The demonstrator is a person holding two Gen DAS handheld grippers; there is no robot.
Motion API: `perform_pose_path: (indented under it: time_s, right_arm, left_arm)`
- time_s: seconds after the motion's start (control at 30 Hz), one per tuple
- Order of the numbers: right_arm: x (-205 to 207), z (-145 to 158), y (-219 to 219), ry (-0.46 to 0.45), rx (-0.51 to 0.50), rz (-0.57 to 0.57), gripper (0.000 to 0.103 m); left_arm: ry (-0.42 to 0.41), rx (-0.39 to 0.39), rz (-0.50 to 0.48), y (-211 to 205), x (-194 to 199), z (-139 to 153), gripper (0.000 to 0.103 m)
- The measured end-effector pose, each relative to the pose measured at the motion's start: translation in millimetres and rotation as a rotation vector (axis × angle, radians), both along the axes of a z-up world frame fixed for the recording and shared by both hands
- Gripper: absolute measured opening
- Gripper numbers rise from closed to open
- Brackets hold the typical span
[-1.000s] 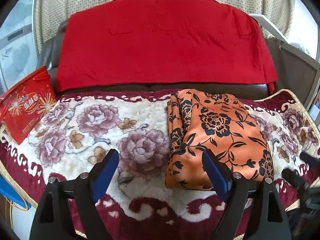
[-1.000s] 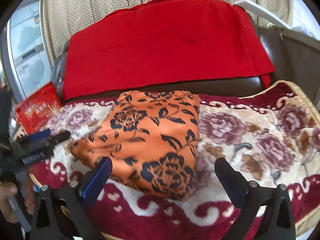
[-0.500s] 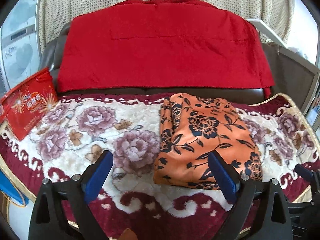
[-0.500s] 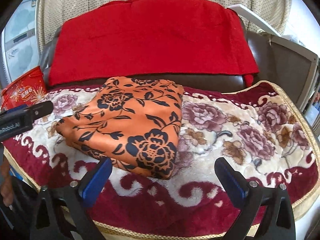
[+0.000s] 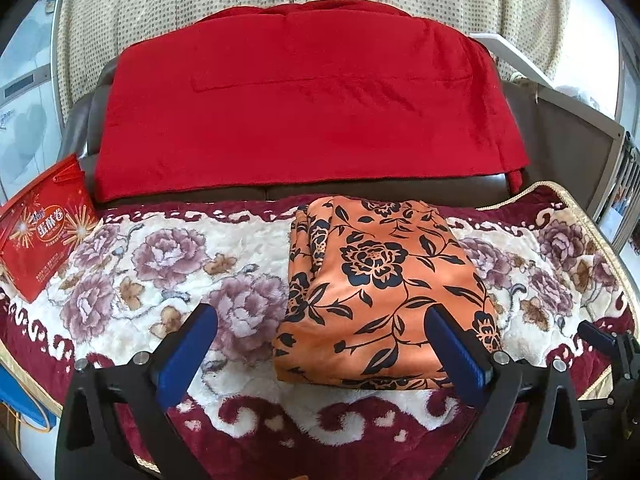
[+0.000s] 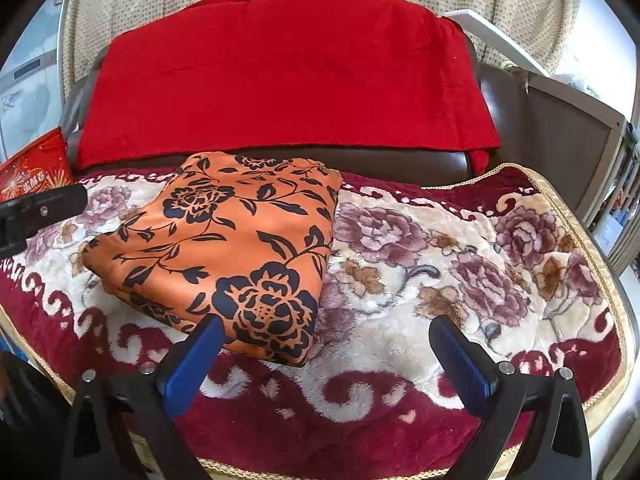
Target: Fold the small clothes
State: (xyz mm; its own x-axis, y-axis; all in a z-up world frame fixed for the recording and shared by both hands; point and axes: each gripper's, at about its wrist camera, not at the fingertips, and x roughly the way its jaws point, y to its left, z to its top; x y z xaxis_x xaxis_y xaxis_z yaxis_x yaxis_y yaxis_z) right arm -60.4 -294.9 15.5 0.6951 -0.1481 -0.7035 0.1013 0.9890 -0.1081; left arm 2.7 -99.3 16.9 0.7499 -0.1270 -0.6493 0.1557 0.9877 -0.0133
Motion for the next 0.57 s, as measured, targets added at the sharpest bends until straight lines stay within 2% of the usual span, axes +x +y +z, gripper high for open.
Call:
perform_pose_path:
  time_s: [0.23,0.57]
  right_arm:
    - [2.1,5.3,0.2,-0.012,-0.002,0.0,0.103]
    - [5.9,4.8,2.7,-0.015,0.002,0.003,0.103]
  left_arm:
    - [-0.012,0.04,-0.003,-6.4,-0.8,-2.2,0.103]
    - [-0.023,0.052,-0.016,-9.4,0.2,-1.6,0.103]
